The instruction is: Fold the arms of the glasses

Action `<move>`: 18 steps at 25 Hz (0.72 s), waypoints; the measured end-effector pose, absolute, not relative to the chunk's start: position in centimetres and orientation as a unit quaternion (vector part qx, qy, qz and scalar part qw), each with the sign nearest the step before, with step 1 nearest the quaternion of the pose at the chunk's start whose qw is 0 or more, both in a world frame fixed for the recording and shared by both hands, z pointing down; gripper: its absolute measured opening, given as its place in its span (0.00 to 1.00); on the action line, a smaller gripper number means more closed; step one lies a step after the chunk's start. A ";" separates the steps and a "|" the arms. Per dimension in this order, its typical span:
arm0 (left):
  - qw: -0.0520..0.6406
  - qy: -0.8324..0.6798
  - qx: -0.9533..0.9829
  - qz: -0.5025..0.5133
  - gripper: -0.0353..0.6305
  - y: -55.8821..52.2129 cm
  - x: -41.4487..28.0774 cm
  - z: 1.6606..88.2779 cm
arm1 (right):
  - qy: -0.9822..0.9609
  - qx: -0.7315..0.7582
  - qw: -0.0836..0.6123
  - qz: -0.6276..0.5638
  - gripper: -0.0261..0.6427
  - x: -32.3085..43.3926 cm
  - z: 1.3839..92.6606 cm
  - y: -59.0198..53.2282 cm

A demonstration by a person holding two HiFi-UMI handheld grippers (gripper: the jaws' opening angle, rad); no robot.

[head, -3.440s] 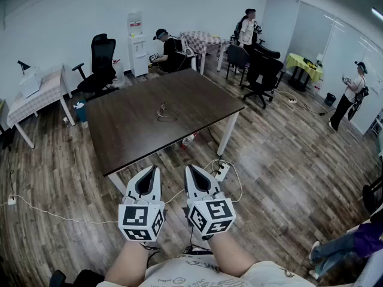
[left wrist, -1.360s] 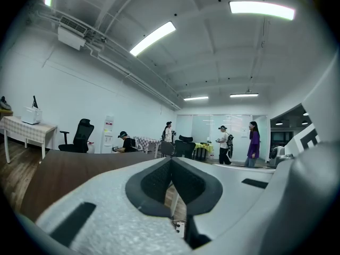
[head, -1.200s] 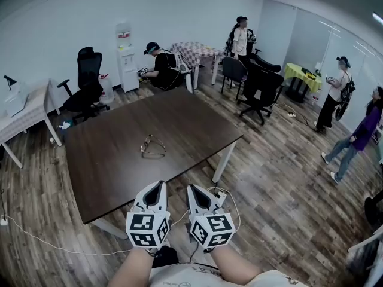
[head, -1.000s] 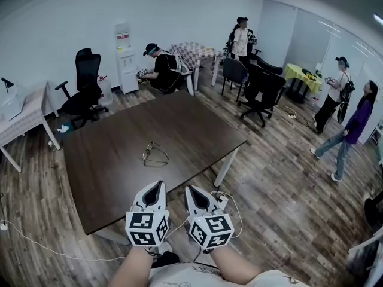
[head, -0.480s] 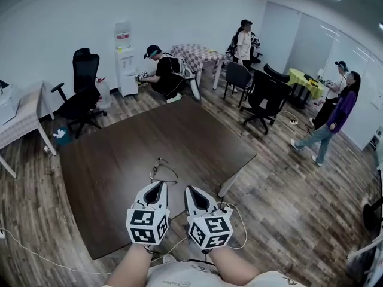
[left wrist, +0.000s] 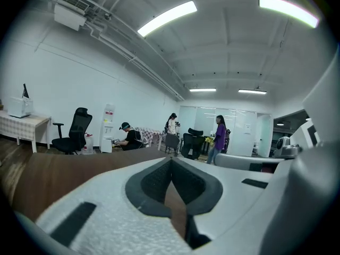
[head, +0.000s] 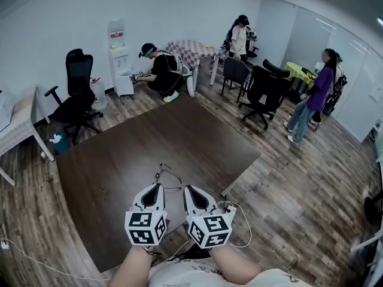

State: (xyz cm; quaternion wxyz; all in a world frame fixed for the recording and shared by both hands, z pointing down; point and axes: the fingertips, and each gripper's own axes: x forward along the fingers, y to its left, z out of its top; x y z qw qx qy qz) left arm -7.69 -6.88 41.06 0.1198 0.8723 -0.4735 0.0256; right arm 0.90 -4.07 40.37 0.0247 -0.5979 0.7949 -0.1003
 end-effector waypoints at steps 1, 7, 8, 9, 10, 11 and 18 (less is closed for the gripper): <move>0.122 -0.473 0.872 0.030 0.07 -7.1 -7.6 41.3 | 0.793 -0.599 0.025 -0.103 0.06 1.1 40.5 -4.4; 0.128 -0.474 0.869 0.057 0.07 -8.7 -7.2 43.0 | 0.791 -0.600 0.024 -0.118 0.06 1.7 41.4 -6.3; 0.131 -0.476 0.868 0.060 0.07 -9.0 -7.4 43.3 | 0.792 -0.599 0.022 -0.119 0.06 1.6 41.6 -6.5; 0.134 -0.478 0.866 0.062 0.07 -9.4 -7.5 43.6 | 0.792 -0.597 0.020 -0.122 0.06 1.6 41.9 -6.8; 0.137 -0.479 0.865 0.065 0.07 -9.8 -7.5 43.9 | 0.793 -0.596 0.018 -0.124 0.06 1.7 42.2 -7.2; 0.140 -0.479 0.864 0.067 0.07 -10.3 -7.4 44.2 | 0.793 -0.595 0.016 -0.127 0.06 1.8 42.5 -7.6; 0.152 -0.489 0.854 0.089 0.07 -14.4 -6.8 46.0 | 0.797 -0.587 0.005 -0.144 0.06 2.7 43.8 -11.7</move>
